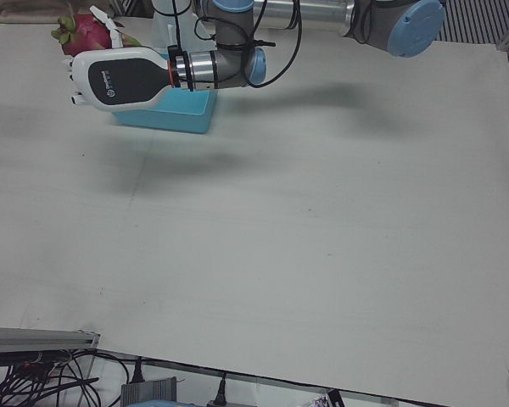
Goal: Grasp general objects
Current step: 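Carry the dragon fruit over the light-blue tray and lower it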
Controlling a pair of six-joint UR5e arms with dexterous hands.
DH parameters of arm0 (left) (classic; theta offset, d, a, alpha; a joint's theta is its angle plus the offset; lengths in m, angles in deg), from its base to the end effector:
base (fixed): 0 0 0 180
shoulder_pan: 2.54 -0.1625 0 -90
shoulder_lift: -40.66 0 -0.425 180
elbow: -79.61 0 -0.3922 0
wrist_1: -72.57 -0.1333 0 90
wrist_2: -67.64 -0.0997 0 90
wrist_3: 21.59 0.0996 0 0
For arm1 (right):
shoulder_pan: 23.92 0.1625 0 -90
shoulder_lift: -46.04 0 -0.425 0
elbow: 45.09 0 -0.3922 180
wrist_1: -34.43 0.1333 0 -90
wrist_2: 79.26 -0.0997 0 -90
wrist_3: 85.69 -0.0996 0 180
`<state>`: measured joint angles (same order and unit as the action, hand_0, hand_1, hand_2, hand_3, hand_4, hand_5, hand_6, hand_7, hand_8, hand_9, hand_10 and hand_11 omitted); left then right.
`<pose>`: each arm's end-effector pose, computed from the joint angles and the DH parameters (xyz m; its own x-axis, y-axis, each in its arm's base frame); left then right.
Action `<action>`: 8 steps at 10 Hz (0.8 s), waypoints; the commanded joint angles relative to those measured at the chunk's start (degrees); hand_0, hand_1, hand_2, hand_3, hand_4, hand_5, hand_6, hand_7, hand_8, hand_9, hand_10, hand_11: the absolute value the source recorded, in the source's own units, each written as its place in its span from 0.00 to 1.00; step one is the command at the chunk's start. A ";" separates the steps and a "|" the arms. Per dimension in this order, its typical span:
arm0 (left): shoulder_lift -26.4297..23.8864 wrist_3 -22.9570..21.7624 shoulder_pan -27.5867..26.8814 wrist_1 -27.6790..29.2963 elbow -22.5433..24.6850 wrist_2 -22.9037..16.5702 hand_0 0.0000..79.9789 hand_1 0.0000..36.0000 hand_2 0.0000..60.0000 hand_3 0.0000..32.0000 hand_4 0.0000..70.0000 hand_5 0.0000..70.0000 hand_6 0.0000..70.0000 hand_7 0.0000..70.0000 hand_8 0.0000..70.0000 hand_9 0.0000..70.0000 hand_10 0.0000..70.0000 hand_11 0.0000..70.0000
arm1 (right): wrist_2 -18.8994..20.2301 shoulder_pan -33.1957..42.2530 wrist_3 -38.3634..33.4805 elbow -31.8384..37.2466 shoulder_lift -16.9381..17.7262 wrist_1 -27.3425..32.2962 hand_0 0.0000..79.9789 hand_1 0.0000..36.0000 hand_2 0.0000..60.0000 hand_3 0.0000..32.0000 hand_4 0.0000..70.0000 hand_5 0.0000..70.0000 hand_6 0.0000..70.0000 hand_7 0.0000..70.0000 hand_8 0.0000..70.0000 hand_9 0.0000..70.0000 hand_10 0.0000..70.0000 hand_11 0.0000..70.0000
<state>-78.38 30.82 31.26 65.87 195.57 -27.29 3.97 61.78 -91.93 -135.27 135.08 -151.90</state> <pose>0.4057 -0.4217 0.2050 -0.8007 -0.1953 -0.5663 0.0231 0.9346 -0.3550 0.1080 -0.4982 0.6879 -0.9939 -0.0522 -0.0976 0.1018 -0.0850 -0.9912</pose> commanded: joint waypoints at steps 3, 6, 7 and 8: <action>0.56 7.68 -9.26 -1.39 2.26 -0.44 0.50 0.00 0.81 0.00 1.00 0.63 1.00 1.00 1.00 1.00 1.00 1.00 | 0.00 -0.01 0.00 0.09 0.00 0.00 0.00 0.00 0.00 0.00 0.00 0.00 0.00 0.00 0.00 0.00 0.00 0.00; 0.12 9.99 -11.47 -2.62 1.38 1.23 0.49 0.00 0.79 0.00 1.00 0.63 1.00 1.00 1.00 1.00 1.00 1.00 | 0.00 -0.01 0.00 0.09 0.00 0.00 0.00 0.00 0.00 0.00 0.00 0.00 0.00 0.00 0.00 0.00 0.00 0.00; 0.38 9.99 -11.47 -2.71 1.29 1.41 0.49 0.00 0.80 0.00 1.00 0.62 1.00 1.00 1.00 1.00 1.00 1.00 | 0.00 -0.01 0.00 0.09 0.00 0.00 0.00 0.00 0.00 0.00 0.00 0.00 0.00 0.00 0.00 0.00 0.00 0.00; 0.29 9.90 -11.64 -2.62 0.07 1.32 0.48 0.00 0.78 0.00 1.00 0.60 1.00 1.00 1.00 1.00 1.00 1.00 | 0.00 -0.01 0.00 0.09 0.00 0.00 0.00 0.00 0.00 0.00 0.00 0.00 0.00 0.00 0.00 0.00 0.00 0.00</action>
<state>-78.10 40.51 20.12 63.39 197.11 -26.50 3.97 61.77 -91.93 -135.18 135.08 -151.90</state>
